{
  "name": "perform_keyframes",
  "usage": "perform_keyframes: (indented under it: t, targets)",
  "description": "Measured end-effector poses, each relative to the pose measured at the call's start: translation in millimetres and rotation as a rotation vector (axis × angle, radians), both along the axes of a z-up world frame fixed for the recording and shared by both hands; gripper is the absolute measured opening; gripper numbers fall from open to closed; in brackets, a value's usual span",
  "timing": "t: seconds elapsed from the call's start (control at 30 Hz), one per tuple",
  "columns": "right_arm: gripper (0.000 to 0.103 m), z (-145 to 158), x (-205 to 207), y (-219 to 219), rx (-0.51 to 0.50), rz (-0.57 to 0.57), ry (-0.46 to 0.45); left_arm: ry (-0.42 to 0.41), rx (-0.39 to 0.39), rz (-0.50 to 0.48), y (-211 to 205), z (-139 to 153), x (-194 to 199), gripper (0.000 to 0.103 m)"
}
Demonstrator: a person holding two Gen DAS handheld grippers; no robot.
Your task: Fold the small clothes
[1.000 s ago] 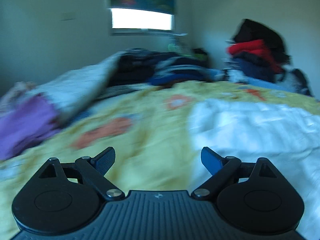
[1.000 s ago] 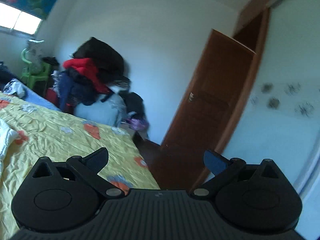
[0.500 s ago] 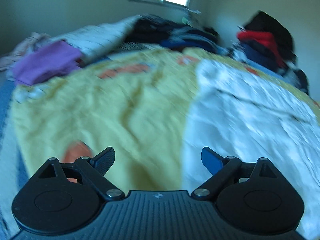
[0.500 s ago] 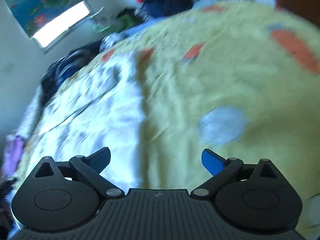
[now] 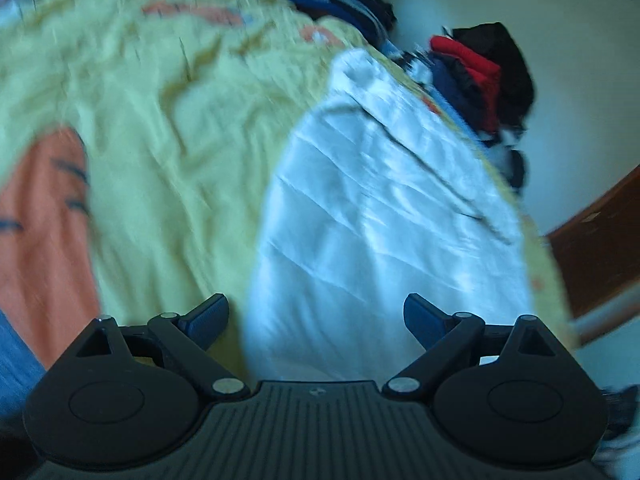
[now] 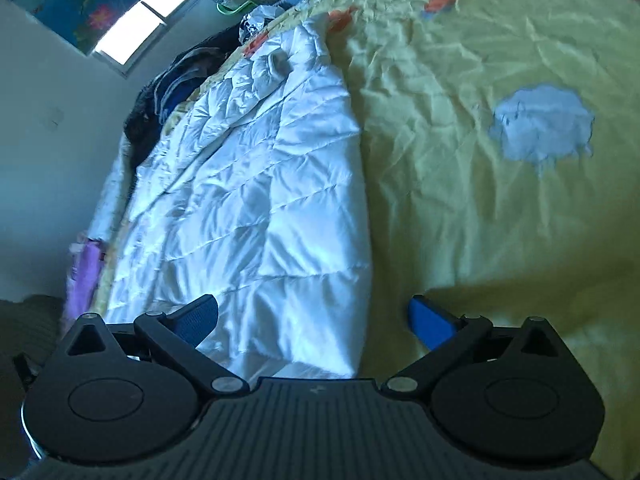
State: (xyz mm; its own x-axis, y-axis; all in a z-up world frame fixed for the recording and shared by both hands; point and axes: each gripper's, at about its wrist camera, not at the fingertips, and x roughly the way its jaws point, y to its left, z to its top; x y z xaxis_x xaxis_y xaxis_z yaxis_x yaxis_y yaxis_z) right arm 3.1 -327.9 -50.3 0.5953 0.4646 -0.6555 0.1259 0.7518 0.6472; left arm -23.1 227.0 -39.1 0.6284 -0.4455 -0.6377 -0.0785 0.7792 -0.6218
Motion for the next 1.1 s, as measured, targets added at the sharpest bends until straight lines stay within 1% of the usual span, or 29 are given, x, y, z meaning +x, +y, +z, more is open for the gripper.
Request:
perform_keyframes:
  t: [0.07, 0.17, 0.27, 0.33, 0.4, 0.43, 0.47, 0.5, 0.53, 0.57, 0.67, 0.73, 0.83, 0.93, 1.1]
  targets:
    - [0.102, -1.5, -2.4, 1.0, 0.066, 0.027, 0.018, 0.024, -0.068, -0.064, -6.1, -1.6, -1.8, 0.095]
    - [0.102, -6.5, -3.6, 6.9, 0.136, 0.058, 0.032, 0.061, -0.075, -0.137, -18.8, -5.8, -2.7, 0.095]
    - [0.102, -11.2, -4.7, 9.2, 0.204, 0.068, 0.034, 0.062, -0.059, -0.139, -23.6, -4.7, -3.7, 0.094]
    - [0.102, -13.2, -4.8, 9.3, 0.237, 0.067, 0.034, 0.085, -0.072, -0.125, -22.3, -4.7, -1.5, 0.094]
    - [0.103, -16.8, -5.0, 7.8, 0.291, 0.066, 0.048, 0.096, -0.075, -0.128, -21.2, -2.5, -1.6, 0.092]
    - [0.103, -18.2, -5.5, 7.4, 0.318, 0.069, 0.055, 0.099, -0.069, -0.131, -21.2, -1.7, -1.5, 0.087]
    - [0.103, -18.8, -7.1, 6.1, 0.339, 0.074, 0.056, 0.100, -0.061, -0.136, -22.3, -0.7, -1.4, 0.075]
    - [0.103, -19.1, -8.0, 6.4, 0.353, 0.077, 0.057, 0.102, -0.050, -0.141, -23.6, -0.3, -0.6, 0.068]
    - [0.103, -19.5, -9.1, 6.7, 0.360, 0.077, 0.056, 0.112, -0.036, -0.143, -24.3, -1.0, 0.4, 0.058]
    - [0.103, -20.2, -10.0, 7.0, 0.356, 0.074, 0.057, 0.129, -0.022, -0.141, -24.7, -3.4, 1.7, 0.054]
    - [0.103, -19.0, -9.9, 10.2, 0.335, 0.077, 0.044, 0.134, -0.027, -0.140, -22.0, -4.1, 2.2, 0.053]
    - [0.103, -17.6, -9.6, 13.3, 0.318, 0.084, 0.035, 0.137, -0.013, -0.150, -23.9, -2.9, 2.3, 0.053]
    - [0.103, -16.8, -8.0, 16.9, 0.305, 0.104, 0.041, 0.140, 0.020, -0.166, -27.9, 0.1, 2.6, 0.049]
    - [0.103, -18.5, -8.0, 14.0, 0.324, 0.088, 0.044, 0.128, 0.028, -0.189, -31.2, 2.5, 0.8, 0.046]
    - [0.103, -21.0, -12.3, 8.9, 0.353, 0.050, 0.033, 0.100, 0.029, -0.212, -35.9, 2.7, -0.2, 0.046]
